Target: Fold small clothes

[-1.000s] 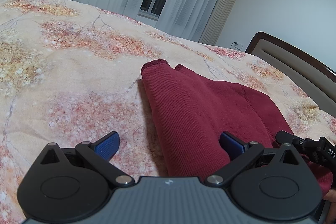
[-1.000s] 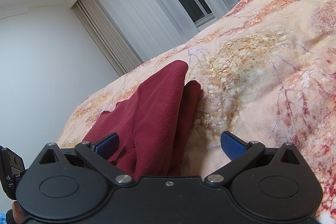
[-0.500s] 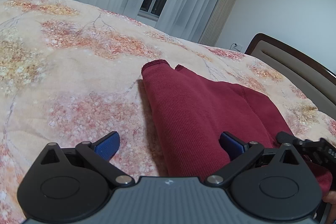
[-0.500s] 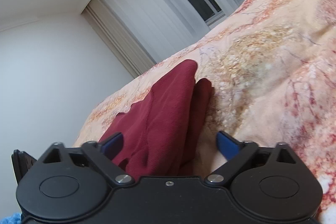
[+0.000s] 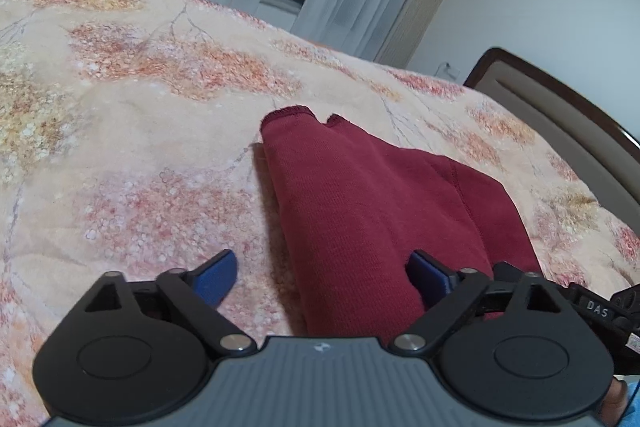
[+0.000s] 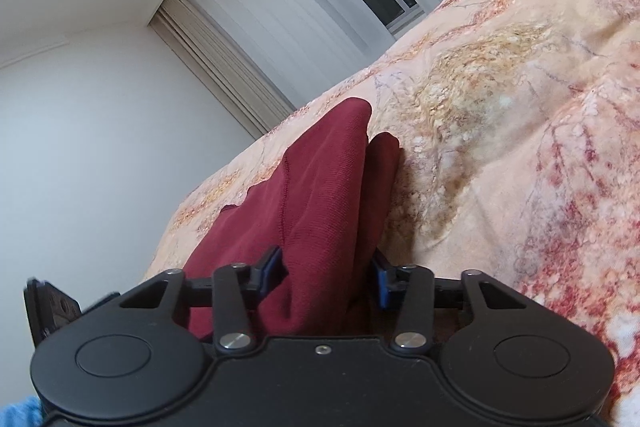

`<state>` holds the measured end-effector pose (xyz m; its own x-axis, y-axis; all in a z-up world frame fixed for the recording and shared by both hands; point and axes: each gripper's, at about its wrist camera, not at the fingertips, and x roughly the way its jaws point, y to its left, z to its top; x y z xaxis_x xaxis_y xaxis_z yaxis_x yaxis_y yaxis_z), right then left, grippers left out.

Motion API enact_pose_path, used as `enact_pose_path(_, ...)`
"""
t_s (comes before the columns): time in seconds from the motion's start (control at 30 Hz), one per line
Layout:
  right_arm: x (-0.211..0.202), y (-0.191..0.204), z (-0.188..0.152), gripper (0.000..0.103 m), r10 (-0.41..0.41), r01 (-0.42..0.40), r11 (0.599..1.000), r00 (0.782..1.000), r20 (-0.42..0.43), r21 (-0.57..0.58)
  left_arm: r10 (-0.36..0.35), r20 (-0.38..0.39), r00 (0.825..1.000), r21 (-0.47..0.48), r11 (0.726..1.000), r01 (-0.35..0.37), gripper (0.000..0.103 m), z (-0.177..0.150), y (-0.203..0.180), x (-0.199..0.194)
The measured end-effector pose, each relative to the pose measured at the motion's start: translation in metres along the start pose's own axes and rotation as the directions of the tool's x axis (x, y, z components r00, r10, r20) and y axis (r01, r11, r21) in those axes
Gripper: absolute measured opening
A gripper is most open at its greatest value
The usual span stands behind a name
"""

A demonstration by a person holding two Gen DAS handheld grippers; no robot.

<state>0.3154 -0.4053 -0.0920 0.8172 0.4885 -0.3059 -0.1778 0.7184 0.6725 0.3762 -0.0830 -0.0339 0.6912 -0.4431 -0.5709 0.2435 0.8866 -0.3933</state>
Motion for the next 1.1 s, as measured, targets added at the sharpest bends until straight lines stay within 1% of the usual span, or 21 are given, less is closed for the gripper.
enact_pose_path(0.07, -0.001, 0.001, -0.001, 0.041, -0.005, 0.005, 1.000, 1.000, 0.003, -0.006, 0.000, -0.033, 0.999, -0.003, 1.000, 0.000, 0.079, 0.005, -0.006, -0.001)
enact_pose_path(0.1, -0.001, 0.002, -0.001, 0.040, -0.008, 0.008, 1.000, 1.000, 0.005, -0.011, -0.016, -0.046, 0.999, -0.003, 1.000, 0.015, 0.066, 0.007, -0.009, -0.002)
enact_pose_path(0.13, -0.001, 0.003, -0.001, 0.039, -0.013, 0.013, 1.000, 1.000, 0.006, -0.017, -0.029, -0.055, 0.998, 0.003, 1.000, 0.029, 0.058, 0.009, -0.012, -0.002)
enact_pose_path(0.17, -0.001, 0.005, -0.002, 0.037, -0.020, 0.020, 1.000, 1.000, 0.006, -0.024, -0.007, -0.056, 0.998, 0.026, 1.000, 0.009, 0.057, 0.011, -0.017, -0.003)
enact_pose_path(0.23, -0.001, 0.012, 0.000, 0.034, -0.039, 0.038, 0.998, 0.999, 0.000, -0.044, 0.026, -0.058, 0.998, 0.081, 0.996, -0.021, 0.045, 0.013, -0.028, -0.004)
enact_pose_path(0.27, -0.001, 0.016, 0.002, 0.031, -0.051, 0.051, 0.997, 0.999, -0.003, -0.061, 0.039, -0.049, 0.998, 0.102, 0.994, -0.034, 0.043, 0.014, -0.032, -0.005)
enact_pose_path(0.3, -0.002, 0.023, 0.004, 0.030, -0.065, 0.064, 0.995, 0.998, -0.005, -0.082, 0.046, -0.045, 0.998, 0.117, 0.992, -0.041, 0.037, 0.015, -0.036, -0.007)
enact_pose_path(0.33, -0.002, 0.029, 0.005, 0.028, -0.079, 0.078, 0.991, 0.997, -0.006, -0.107, 0.050, -0.040, 0.998, 0.131, 0.990, -0.044, 0.034, 0.017, -0.039, -0.010)
enact_pose_path(0.4, -0.004, 0.042, 0.008, 0.026, -0.099, 0.098, 0.984, 0.995, 0.000, -0.150, 0.047, -0.036, 0.998, 0.152, 0.988, -0.041, 0.030, 0.021, -0.044, -0.017)
enact_pose_path(0.53, -0.008, 0.067, 0.012, 0.024, -0.108, 0.110, 0.976, 0.994, 0.023, -0.187, 0.015, -0.025, 1.000, 0.163, 0.987, -0.011, 0.027, 0.033, -0.045, -0.035)
enact_pose_path(0.6, -0.008, 0.082, 0.014, 0.023, -0.098, 0.103, 0.971, 0.995, 0.032, -0.214, 0.020, -0.006, 1.000, 0.160, 0.987, -0.018, 0.027, 0.039, -0.042, -0.049)
enact_pose_path(0.7, -0.002, 0.107, 0.015, 0.023, -0.063, 0.070, 0.967, 0.997, 0.038, -0.244, 0.029, 0.026, 0.999, 0.141, 0.990, -0.032, 0.027, 0.049, -0.027, -0.073)
enact_pose_path(0.87, 0.022, 0.149, 0.006, 0.023, -0.013, 0.017, 0.971, 1.000, 0.020, -0.237, 0.088, 0.059, 0.994, 0.124, 0.988, -0.095, 0.027, 0.059, 0.009, -0.111)
enact_pose_path(0.97, 0.041, 0.171, -0.010, 0.023, 0.005, -0.006, 0.970, 1.000, -0.005, -0.241, 0.128, 0.059, 0.990, 0.099, 0.986, -0.133, 0.027, 0.060, 0.034, -0.129)
enact_pose_path(1.1, 0.065, 0.191, -0.032, 0.023, 0.018, -0.028, 0.975, 0.999, -0.047, -0.220, 0.167, 0.048, 0.985, 0.063, 0.983, -0.170, 0.027, 0.053, 0.067, -0.143)
